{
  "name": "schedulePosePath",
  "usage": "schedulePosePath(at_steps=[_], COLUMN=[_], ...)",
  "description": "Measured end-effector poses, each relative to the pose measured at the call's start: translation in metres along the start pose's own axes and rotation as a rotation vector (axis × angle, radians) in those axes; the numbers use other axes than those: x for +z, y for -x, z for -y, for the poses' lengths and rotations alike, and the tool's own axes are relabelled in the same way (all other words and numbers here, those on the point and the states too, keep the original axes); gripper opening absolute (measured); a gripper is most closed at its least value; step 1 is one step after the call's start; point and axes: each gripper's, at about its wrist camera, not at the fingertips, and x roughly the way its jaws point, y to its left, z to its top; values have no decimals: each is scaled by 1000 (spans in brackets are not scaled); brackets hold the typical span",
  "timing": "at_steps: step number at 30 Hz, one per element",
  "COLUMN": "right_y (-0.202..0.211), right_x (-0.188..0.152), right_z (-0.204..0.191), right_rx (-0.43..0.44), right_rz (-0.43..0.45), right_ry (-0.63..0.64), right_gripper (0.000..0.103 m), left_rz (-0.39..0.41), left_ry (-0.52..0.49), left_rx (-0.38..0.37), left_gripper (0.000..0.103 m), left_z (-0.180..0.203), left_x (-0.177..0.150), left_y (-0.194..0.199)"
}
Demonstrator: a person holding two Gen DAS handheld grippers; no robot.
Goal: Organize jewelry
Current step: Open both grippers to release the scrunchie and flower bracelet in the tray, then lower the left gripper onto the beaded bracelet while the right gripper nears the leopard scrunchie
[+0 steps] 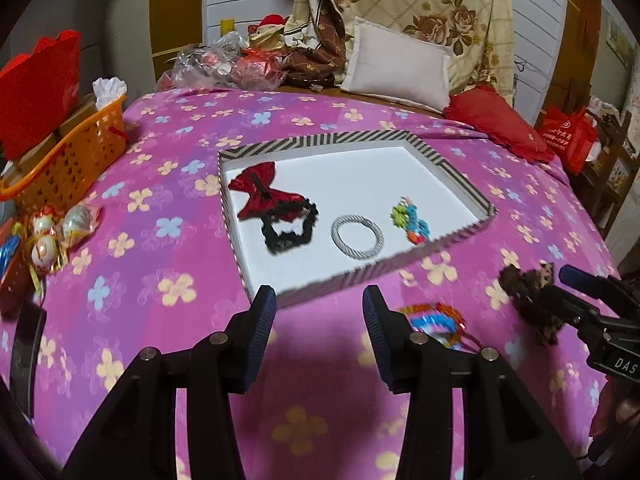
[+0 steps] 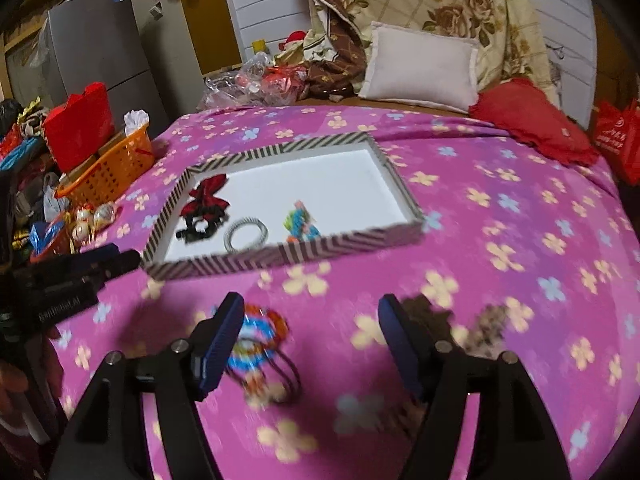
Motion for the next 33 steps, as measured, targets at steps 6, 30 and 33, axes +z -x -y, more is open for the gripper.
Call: schedulePosePath(at_steps=[6, 30, 33], right_y=[21, 26, 24], right_x=[-32, -67, -67], right_z=[17, 60, 63], right_rx=[-19, -71, -71], right_rz=[-20, -55, -61], right_ry=[-28, -112, -122], right_gripper=[73, 73, 73], left_rz=[-28, -112, -120], left_ry=[-5, 45, 48], left_rx=[-41, -97, -99], left_gripper=[39, 39, 39], left_z=[12, 22, 22], left_x=[-23, -45, -45], left_y=[9, -5, -8])
